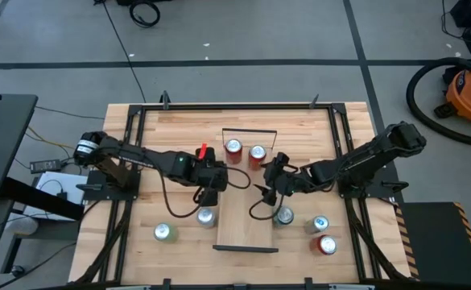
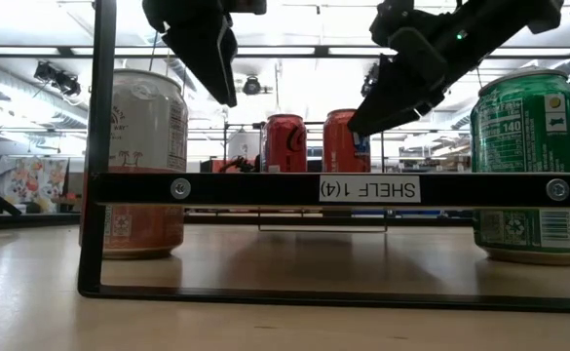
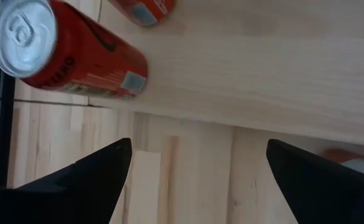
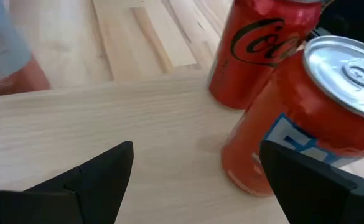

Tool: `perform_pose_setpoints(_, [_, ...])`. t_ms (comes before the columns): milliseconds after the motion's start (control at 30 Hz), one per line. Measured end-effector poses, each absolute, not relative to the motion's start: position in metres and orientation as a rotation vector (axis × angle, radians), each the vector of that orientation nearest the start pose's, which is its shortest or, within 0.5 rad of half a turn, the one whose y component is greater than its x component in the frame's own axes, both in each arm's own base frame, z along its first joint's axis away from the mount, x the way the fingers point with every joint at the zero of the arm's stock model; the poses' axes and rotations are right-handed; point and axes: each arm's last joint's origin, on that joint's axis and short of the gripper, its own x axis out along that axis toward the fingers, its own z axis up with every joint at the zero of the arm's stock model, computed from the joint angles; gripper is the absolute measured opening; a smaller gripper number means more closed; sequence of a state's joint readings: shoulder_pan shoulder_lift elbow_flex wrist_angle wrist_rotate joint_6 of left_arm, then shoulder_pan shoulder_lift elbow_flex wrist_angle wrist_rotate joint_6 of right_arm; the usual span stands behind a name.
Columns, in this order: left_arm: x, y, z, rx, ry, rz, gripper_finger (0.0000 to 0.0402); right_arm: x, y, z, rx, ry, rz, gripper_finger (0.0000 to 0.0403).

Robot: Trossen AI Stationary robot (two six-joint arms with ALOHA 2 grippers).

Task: Place canned beverage on shelf
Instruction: Put the red/black soda can on the shelf, then put the yellow/white soda can on the shelf

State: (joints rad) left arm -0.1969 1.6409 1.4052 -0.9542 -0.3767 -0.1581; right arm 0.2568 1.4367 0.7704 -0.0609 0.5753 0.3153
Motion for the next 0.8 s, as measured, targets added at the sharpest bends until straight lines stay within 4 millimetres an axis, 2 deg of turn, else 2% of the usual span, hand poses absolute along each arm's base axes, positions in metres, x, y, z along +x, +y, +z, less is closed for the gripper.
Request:
perform_pose_setpoints(633, [0.320, -0.054, 0.279, 0.145, 1.130, 0.278, 0.0385, 0.272, 0.041, 0.195, -0.011, 0.676, -0.526, 0.0360])
perform_pose_setpoints(800, [0.320, -0.056, 0.279, 0.100, 1.151, 0.220, 0.0385, 0.259, 0.043, 0.208, -0.004, 0.689, -0.498, 0.0360])
